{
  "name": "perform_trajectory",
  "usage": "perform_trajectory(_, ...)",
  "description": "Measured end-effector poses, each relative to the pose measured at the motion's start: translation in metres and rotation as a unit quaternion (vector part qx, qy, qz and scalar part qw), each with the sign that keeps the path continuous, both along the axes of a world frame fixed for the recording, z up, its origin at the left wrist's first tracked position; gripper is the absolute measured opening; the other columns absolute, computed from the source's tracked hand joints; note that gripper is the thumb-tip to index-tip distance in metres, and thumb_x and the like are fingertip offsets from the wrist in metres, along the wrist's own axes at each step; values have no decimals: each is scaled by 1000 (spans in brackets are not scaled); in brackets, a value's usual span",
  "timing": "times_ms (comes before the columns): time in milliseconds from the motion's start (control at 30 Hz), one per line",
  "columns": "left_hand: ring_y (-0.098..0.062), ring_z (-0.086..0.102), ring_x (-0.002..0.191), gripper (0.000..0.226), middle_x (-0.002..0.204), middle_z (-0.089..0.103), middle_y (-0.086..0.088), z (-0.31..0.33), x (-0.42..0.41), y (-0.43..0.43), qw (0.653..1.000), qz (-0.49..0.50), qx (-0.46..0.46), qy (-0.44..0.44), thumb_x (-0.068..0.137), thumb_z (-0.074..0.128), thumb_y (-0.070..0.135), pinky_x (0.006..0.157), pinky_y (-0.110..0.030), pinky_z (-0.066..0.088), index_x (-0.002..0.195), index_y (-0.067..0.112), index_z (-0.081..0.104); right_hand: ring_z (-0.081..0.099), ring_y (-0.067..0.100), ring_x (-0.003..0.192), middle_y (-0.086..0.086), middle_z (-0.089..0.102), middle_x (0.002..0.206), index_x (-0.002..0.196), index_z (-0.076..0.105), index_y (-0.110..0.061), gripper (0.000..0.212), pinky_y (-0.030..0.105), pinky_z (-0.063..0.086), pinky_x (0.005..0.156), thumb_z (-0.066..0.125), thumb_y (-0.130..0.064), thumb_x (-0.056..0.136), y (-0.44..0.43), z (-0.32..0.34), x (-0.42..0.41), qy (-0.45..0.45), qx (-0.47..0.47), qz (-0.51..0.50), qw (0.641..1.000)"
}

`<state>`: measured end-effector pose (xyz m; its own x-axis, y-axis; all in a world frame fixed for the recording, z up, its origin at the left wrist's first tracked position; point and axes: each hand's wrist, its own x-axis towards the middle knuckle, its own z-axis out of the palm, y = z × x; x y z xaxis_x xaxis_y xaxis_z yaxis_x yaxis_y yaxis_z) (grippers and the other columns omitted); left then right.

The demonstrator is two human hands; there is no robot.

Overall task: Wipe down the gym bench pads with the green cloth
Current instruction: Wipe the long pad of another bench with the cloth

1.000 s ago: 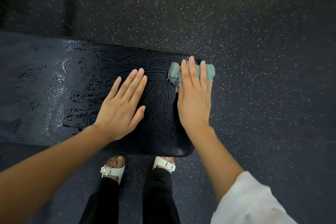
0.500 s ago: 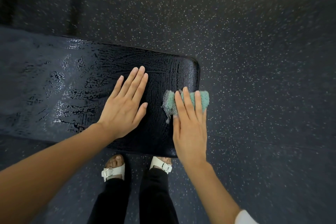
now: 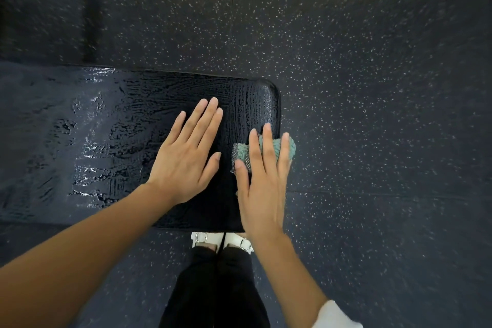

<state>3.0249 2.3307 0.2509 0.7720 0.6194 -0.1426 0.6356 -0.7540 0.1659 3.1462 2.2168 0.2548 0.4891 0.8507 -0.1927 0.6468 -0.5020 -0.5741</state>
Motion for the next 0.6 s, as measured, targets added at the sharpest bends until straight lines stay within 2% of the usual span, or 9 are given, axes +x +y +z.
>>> perform_trajectory(100,-23,4,154,67,167,7,-10,0,0,-1,1000,8,-4,-1,100,24,37,125,-44,7,158,5,12,3,28,151,0,18,163,153,30,-19,53,56,19,119,26,-35,103,23,-8,16,-40,12,15,999)
perform_trajectory(267,-23,4,154,67,167,8,-10,-2,1,2,1000,-7,-7,-5,100,25,36,125,-44,6,157,4,13,-1,25,151,-2,11,164,154,23,-18,53,47,21,120,24,-34,104,58,-10,41,23,50,-40,998)
perform_trajectory(333,-23,3,154,67,167,7,-10,-2,2,2,1000,-2,-7,-6,100,25,36,125,-43,4,158,4,11,-1,21,151,-4,11,164,154,23,-19,52,30,11,123,25,-32,104,54,-8,40,36,55,-40,997)
perform_trajectory(400,-23,2,154,66,167,6,-10,-1,-1,0,1000,10,-8,-2,101,24,35,125,-42,2,158,4,10,-1,18,151,-8,12,163,154,23,-21,50,13,-2,117,29,-29,105,41,-6,34,59,62,-23,996)
perform_trajectory(600,-23,-1,154,65,167,2,-12,3,11,2,999,-34,-21,3,103,23,34,125,-39,-1,158,3,7,2,13,151,-13,10,163,154,22,-26,50,19,6,120,32,-26,105,-21,-8,12,150,80,-53,984)
